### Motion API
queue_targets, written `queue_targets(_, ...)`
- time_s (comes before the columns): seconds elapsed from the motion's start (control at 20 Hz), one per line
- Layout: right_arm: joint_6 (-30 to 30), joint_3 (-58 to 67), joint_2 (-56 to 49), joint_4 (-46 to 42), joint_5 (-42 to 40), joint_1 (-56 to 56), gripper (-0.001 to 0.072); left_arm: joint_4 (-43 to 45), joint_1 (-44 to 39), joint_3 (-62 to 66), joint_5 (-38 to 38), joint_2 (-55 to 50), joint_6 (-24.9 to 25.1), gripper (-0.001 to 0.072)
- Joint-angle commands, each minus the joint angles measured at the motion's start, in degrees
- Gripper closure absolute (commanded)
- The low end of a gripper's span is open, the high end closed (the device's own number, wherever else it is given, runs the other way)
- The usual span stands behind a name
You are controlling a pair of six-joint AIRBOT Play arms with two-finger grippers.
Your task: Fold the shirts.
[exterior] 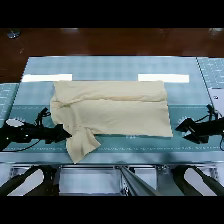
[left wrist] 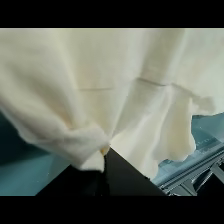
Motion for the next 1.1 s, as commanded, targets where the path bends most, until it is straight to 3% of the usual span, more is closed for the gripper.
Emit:
queue_targets(0.0, -1.1, -2.3, 0.0, 1.7, -1.0, 6.3, 0.0093, -3.5, -0.2, 0.1, -0.2, 0.1, 0.1, 0.0678)
queue_targets(0.2, -2.6, -2.3, -5.0, 3.3, -2.3, 8.9, 0.0093, -6.5, -0.2, 0.1, 0.3, 0.0, 0.1, 0.0678)
queue_targets(0.55, -7.5, 2.1, -10.6, 18.6, -9.6, 8.9, 0.0101, -7.0, -0.2, 1.7, 0.8, 0.0, 0.6, 0.0678)
queue_targets(0.6, -8.3, 3.0, -11.7, 18.6, -8.8, 8.9, 0.0201, -7.0, -0.2, 2.6, 0.5, 0.0, 0.6, 0.0678)
queue_targets(0.65, -9.9, 3.4, -12.5, 18.6, -7.8, 8.9, 0.039, -7.0, -0.2, 3.5, 0.1, 0.0, 0.6, 0.0678)
queue_targets(0.7, -12.4, 3.9, -13.2, 18.6, -6.5, 8.9, 0.068, -7.0, -0.2, 4.5, -0.4, 0.0, 0.6, 0.0678)
queue_targets(0.95, -12.1, 13.0, -13.3, 15.5, -4.4, 8.9, 0.0683, -7.0, 0.8, 14.0, -3.8, 0.0, 0.5, 0.0678)
queue_targets(1.05, -11.1, 18.3, -13.3, 16.9, -6.2, 8.9, 0.0682, -6.7, 1.0, 19.0, -1.2, -0.3, -1.0, 0.0678)
